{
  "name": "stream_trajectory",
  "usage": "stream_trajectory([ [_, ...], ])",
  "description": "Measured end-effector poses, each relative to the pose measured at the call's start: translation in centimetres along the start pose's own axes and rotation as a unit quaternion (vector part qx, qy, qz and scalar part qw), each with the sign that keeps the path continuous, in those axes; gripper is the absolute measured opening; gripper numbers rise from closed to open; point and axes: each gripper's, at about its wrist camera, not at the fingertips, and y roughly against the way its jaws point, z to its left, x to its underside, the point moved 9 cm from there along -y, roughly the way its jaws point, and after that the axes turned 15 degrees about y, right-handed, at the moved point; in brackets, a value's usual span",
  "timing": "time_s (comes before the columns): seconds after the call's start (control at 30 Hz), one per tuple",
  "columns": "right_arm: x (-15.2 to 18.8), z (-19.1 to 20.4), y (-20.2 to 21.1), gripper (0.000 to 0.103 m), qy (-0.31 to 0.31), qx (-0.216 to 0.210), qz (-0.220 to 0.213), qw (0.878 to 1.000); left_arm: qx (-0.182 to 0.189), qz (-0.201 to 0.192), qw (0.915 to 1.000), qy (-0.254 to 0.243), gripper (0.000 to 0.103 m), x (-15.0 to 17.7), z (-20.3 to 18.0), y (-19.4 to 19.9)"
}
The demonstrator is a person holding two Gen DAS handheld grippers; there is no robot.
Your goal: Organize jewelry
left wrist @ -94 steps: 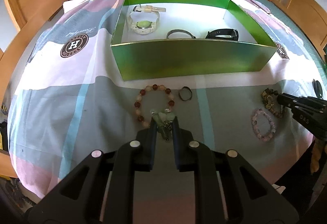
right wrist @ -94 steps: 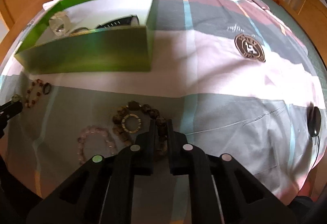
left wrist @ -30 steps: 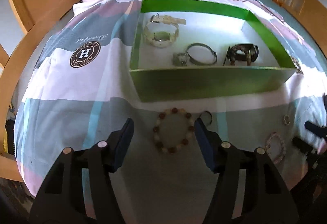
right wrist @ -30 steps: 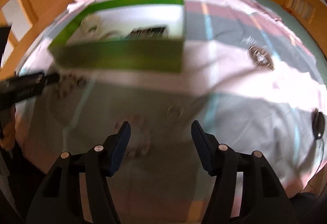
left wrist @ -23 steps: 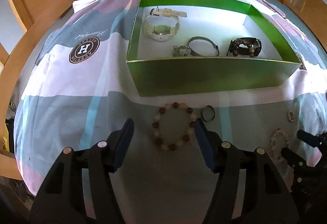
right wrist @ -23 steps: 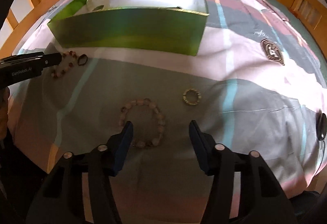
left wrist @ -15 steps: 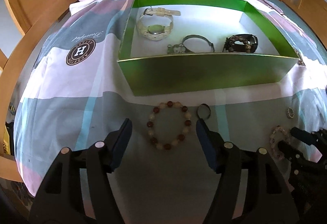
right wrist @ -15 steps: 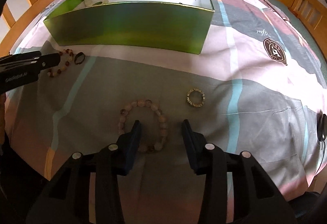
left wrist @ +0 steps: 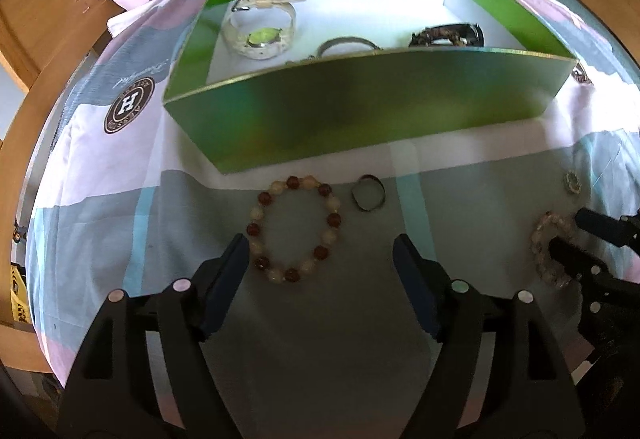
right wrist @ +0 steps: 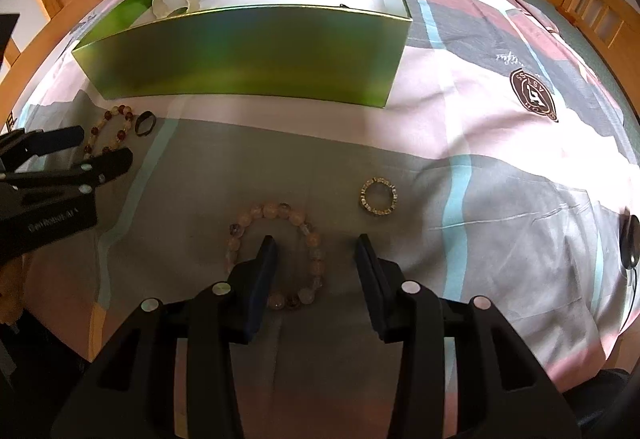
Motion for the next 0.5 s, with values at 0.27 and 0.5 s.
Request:
stream_trajectory([
  [0.27, 0.3, 0.1, 0.1, 0.041, 0.005, 0.005, -0.005, 1.000, 0.003, 0.008, 1.0000, -0.002, 0.070, 0.3, -0.2, -0.5],
  [0.5, 0.2, 1.6, 0.5, 0.010, 0.012, -0.015, -0.011, 1.000, 0.021, 0.007, 0.9997, -0.014, 0.033, 0.5, -1.0, 0.0],
])
